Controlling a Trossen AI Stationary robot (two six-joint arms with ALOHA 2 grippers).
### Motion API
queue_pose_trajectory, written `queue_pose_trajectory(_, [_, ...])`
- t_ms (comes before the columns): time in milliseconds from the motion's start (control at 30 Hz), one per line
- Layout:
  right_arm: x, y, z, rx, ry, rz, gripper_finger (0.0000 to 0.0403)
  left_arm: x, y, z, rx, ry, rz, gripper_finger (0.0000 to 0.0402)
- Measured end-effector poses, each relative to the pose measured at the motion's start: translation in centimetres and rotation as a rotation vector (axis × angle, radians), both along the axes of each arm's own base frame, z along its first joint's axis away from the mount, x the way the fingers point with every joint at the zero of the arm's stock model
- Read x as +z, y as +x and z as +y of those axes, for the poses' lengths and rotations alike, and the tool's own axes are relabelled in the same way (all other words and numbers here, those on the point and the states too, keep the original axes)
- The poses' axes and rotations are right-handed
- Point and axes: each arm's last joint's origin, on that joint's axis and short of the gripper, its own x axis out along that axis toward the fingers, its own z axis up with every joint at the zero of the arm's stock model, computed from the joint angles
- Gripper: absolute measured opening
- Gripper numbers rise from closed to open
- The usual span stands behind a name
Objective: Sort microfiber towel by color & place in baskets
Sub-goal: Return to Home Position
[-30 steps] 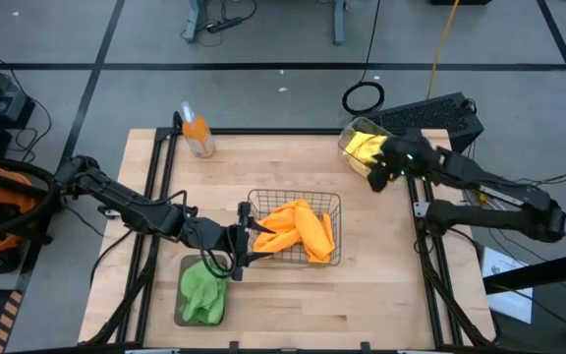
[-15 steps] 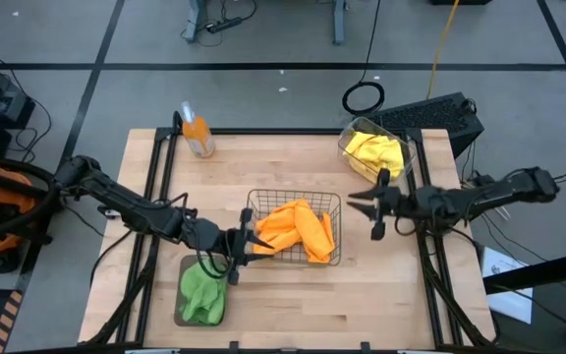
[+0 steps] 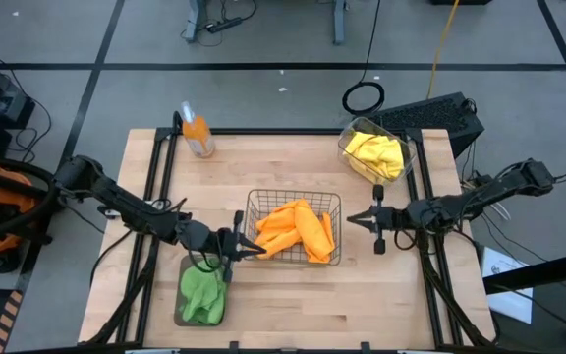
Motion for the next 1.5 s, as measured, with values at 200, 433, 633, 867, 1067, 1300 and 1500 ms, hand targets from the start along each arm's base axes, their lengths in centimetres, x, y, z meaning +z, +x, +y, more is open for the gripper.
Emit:
queue_pose_trajectory(200, [-1.2,-0.3,0.2,0.090,0.016,0.030,0.0003,-2.0,-1.1,0.6,0.021,-0.001,0.010,0.0017])
queue_pose_trajectory(433, [-3.1,-1.0,0.0,0.107,0.059,0.018,0.0001,-3.5,-2.8,1.3,0.017,-0.006,-0.053,0.0017])
queue_pose_trajectory(633, [-3.7,-1.2,0.0,0.115,0.049,0.035,0.0001,-4.1,-4.5,2.0,0.019,-0.032,-0.071,0.0017])
queue_pose_trajectory(867, [-3.7,-1.2,0.0,0.122,0.014,0.030,0.0001,-4.5,-7.3,3.3,0.017,-0.075,-0.154,0.0017])
queue_pose_trajectory(1067, [-3.4,-1.3,0.1,0.184,0.005,0.013,0.0001,-4.9,-9.3,4.3,0.007,-0.090,-0.218,0.0017])
queue_pose_trajectory(1300, [-2.9,-1.6,0.0,0.171,-0.025,-0.026,0.0001,-5.5,-10.4,4.8,0.001,-0.079,-0.202,0.0017])
queue_pose_trajectory(1500, [-2.9,-2.3,-0.3,0.144,-0.035,-0.009,0.0001,-5.1,-10.8,4.9,-0.001,-0.045,-0.222,0.0018])
